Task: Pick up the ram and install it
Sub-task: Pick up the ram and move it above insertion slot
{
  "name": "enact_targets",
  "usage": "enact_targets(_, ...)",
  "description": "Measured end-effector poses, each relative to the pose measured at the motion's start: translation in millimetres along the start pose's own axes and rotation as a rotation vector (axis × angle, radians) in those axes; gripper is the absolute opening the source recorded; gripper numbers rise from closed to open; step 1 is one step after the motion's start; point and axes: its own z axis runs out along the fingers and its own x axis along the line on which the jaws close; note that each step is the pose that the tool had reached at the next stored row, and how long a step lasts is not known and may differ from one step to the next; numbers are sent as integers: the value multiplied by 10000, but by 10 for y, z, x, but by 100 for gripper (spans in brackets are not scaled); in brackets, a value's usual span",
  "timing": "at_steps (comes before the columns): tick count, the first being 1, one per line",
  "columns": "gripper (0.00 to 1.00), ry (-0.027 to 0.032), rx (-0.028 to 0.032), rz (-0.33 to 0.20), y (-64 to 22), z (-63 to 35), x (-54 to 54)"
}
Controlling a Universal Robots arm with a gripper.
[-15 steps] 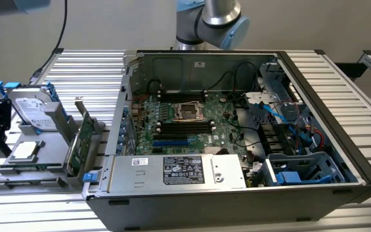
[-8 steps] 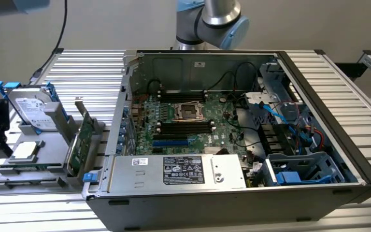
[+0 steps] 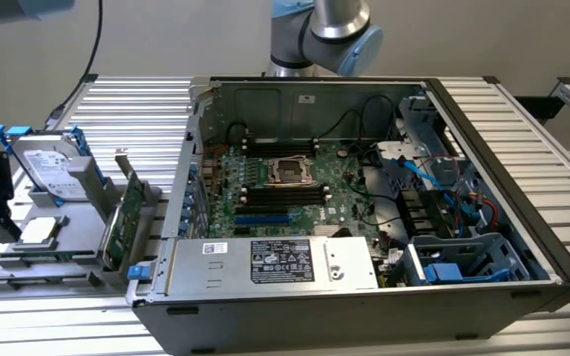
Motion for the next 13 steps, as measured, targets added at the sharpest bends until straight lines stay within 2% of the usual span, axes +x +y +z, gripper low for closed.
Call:
enact_targets(3,12,-1,0,-1,0,0,0)
enact_targets(5,23,0,0,-1,0,0,0)
enact_targets(6,23,0,-1,0,0,0,0)
enact_targets(7,29,0,-1,-1,0,-1,0)
enact_targets(8,29,0,-1,5,0,-1,0)
enact_targets(9,36,-2,-2,30,0,-1,0)
enact_targets(13,36,-30,-15,472,-1,27,2)
